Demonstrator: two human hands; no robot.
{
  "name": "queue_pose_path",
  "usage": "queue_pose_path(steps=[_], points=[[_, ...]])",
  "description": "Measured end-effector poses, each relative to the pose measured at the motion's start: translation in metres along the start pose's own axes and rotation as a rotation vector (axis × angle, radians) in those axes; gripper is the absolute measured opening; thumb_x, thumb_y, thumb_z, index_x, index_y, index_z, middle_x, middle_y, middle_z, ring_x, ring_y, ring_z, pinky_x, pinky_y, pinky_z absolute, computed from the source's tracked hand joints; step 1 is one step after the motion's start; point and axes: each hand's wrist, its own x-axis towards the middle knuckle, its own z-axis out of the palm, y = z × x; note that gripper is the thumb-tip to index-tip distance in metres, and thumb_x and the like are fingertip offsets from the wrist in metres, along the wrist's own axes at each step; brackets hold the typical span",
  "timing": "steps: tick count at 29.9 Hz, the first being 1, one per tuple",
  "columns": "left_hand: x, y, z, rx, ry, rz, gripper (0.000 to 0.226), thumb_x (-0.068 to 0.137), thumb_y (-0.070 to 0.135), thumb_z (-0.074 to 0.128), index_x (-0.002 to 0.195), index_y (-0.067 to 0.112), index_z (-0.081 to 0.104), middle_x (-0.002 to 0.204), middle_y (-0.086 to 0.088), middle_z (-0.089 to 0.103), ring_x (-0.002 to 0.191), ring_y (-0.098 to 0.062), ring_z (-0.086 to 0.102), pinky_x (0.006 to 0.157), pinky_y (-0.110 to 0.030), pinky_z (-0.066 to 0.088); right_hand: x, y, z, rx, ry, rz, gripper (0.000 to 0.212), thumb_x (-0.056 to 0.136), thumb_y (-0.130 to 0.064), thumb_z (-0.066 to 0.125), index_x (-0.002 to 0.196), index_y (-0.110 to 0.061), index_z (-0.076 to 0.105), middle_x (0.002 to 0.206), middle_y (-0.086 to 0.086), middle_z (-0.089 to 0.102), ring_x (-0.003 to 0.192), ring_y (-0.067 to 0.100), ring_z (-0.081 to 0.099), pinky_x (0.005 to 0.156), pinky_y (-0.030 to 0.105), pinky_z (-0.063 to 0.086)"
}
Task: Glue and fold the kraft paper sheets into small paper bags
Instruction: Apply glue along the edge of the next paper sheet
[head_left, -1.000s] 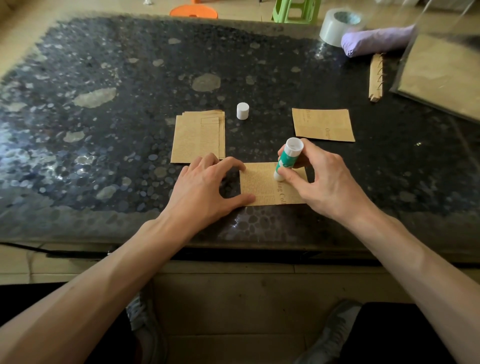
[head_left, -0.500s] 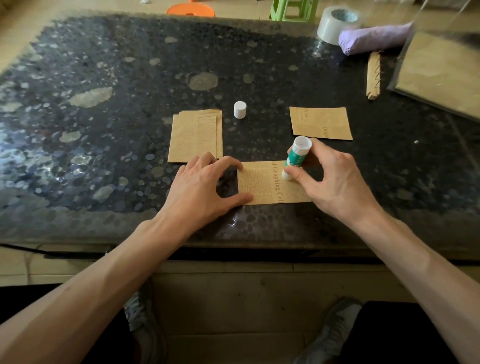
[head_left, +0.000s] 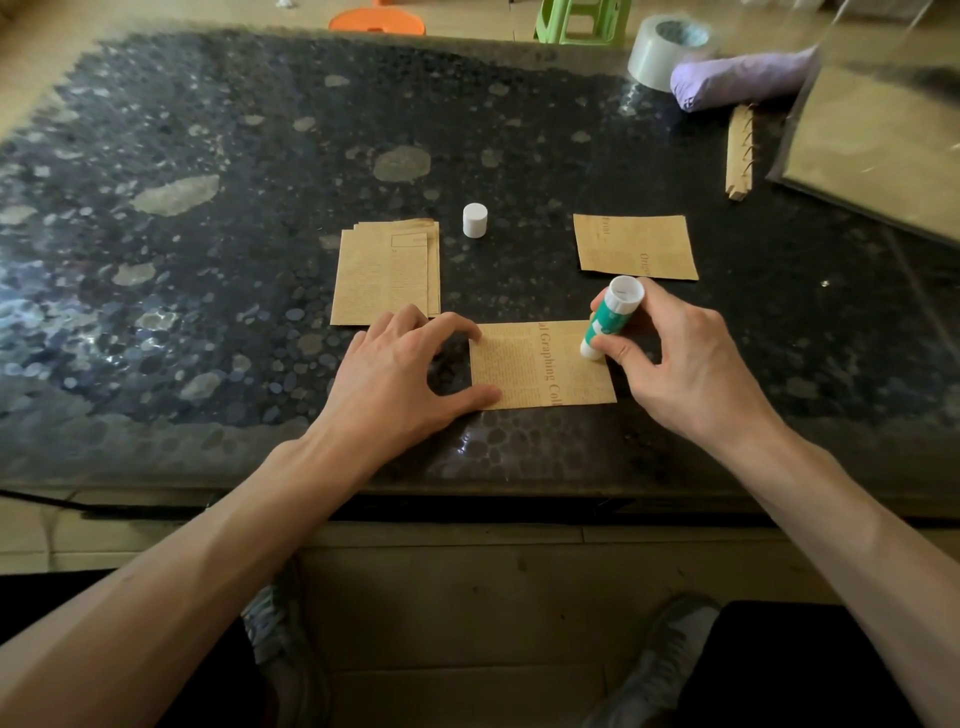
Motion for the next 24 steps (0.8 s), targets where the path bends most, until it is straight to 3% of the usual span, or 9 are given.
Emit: queue_pose_path(steps=[6, 11, 13, 19, 22, 24], points=[[0.0, 0.0, 0.0, 0.002, -0.005, -0.001, 0.065, 0.073, 0.081, 0.06, 0.129, 0.049, 0.051, 0.108, 0.013, 0.049, 0.108, -0.009, 0.045, 0.093, -0.032, 0.035, -0.001, 0.005, -0.004, -0.029, -0.005, 0.02, 0.032, 0.095, -0.023, 0.074, 0.123, -0.014, 0.062, 0.112, -0.011, 0.062, 0.102, 0.004, 0.056, 0.082, 0.01, 0.039], [0.0, 0.0, 0.0, 0.001, -0.008, 0.001, 0.066, 0.073, 0.081, 0.06, 0.13, 0.049, 0.051, 0.109, 0.013, 0.048, 0.11, -0.011, 0.047, 0.094, -0.033, 0.037, -0.003, 0.007, -0.014, 0.022, 0.036, -0.015, 0.03, 0.094, -0.016, 0.074, 0.122, -0.016, 0.063, 0.117, -0.008, 0.065, 0.111, 0.011, 0.063, 0.095, 0.031, 0.053], [0.0, 0.0, 0.001, 0.006, -0.004, 0.006, 0.065, 0.073, 0.081, 0.06, 0.13, 0.049, 0.051, 0.108, 0.013, 0.048, 0.11, -0.012, 0.048, 0.095, -0.033, 0.038, -0.002, 0.007, -0.023, 0.133, 0.078, -0.01, 0.029, 0.095, -0.016, 0.073, 0.122, -0.019, 0.064, 0.12, -0.007, 0.067, 0.114, 0.009, 0.065, 0.099, 0.033, 0.055], [0.001, 0.0, 0.001, 0.013, -0.003, 0.003, 0.066, 0.072, 0.083, 0.058, 0.129, 0.049, 0.051, 0.106, 0.013, 0.048, 0.108, -0.011, 0.047, 0.092, -0.03, 0.036, 0.008, -0.016, -0.014, 0.425, 0.016, -0.016, 0.025, 0.096, -0.018, 0.073, 0.12, -0.014, 0.066, 0.115, -0.005, 0.069, 0.109, 0.005, 0.068, 0.092, 0.019, 0.055], [0.001, 0.001, 0.001, 0.021, -0.004, -0.001, 0.066, 0.072, 0.083, 0.056, 0.128, 0.049, 0.05, 0.105, 0.013, 0.048, 0.106, -0.01, 0.047, 0.089, -0.03, 0.036, 0.014, -0.029, 0.009, 0.417, -0.068, -0.04, 0.022, 0.097, -0.024, 0.072, 0.117, -0.017, 0.067, 0.108, -0.014, 0.067, 0.106, -0.006, 0.064, 0.085, 0.007, 0.049], [0.001, 0.001, 0.001, 0.03, -0.004, 0.003, 0.066, 0.072, 0.083, 0.055, 0.128, 0.049, 0.049, 0.105, 0.013, 0.048, 0.105, -0.01, 0.046, 0.088, -0.031, 0.036, 0.02, -0.034, 0.021, 0.369, -0.115, -0.059, 0.021, 0.097, -0.028, 0.072, 0.117, -0.024, 0.066, 0.107, -0.021, 0.065, 0.107, -0.008, 0.061, 0.085, 0.007, 0.048]])
